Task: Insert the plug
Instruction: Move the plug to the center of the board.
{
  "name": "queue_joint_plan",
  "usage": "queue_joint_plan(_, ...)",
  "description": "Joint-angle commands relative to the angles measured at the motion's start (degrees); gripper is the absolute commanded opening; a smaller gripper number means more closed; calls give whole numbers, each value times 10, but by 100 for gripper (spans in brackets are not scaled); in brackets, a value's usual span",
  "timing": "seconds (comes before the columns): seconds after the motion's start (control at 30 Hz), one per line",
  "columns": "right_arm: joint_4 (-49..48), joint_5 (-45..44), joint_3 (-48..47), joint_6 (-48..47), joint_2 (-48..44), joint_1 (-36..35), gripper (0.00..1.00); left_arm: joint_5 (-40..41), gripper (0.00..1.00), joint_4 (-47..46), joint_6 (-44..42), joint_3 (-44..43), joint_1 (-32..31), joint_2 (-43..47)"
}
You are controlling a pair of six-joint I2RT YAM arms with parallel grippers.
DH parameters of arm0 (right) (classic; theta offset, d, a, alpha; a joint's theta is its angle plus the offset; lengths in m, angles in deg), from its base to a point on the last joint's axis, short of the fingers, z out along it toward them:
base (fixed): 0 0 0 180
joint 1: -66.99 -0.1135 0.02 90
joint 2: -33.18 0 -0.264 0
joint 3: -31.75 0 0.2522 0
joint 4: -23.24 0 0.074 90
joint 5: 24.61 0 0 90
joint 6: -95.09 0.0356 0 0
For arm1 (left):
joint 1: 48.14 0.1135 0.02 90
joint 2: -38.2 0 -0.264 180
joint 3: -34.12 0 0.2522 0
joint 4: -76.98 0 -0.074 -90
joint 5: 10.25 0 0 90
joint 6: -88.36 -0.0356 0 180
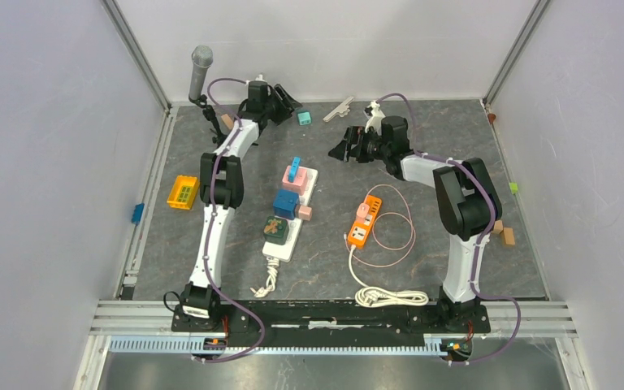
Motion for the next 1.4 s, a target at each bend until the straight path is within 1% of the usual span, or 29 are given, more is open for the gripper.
queue_joint_plan(0.0,-22,2,6,-8,-24,3,98,-54,62,-6,27,-25,-5,-28)
queue_joint_plan(0.1,-21,2,10,-10,-25,6,98,-90,57,-6,36,-33,-8,-39)
queue_joint_plan(0.23,-15,2,14,-16,-31,9,98,-116,49,-2,26,-34,-15,-40)
queue_joint_plan(0.3,-12,3,17,-19,-33,12,98,-129,44,1,26,-37,-19,-41)
queue_joint_plan(0.43,-6,-1,32,-29,-46,20,98,-133,35,23,7,-42,-38,-40)
queue_joint_plan(0.5,-1,-4,40,-37,-56,25,98,-132,34,37,-5,-42,-49,-38)
queue_joint_plan(0.7,13,-14,53,-55,-69,47,98,-130,33,89,-55,-36,-81,-28)
queue_joint_plan(0.8,16,-16,46,-59,-67,54,98,-129,30,119,-77,-32,-94,-18)
queue_joint_plan(0.93,27,-21,23,-67,-59,62,98,-145,27,138,-103,23,-111,23)
queue_joint_plan(1.07,63,-35,0,-97,-55,64,98,-147,26,194,-150,75,-137,63)
queue_joint_plan(1.13,89,-49,-1,-128,-64,64,98,-160,25,204,-151,110,-150,85)
queue_joint_plan(1.23,112,-71,23,-158,-87,64,98,-157,25,210,-143,162,-163,125)
queue_joint_plan(1.3,118,-78,47,-170,-108,64,98,-157,30,189,-124,213,-170,157)
queue_joint_plan(1.33,122,-82,59,-177,-117,62,98,-156,35,170,-112,233,-173,176)
queue_joint_plan(1.37,131,-92,69,-186,-127,59,98,-155,43,150,-100,256,-176,193)
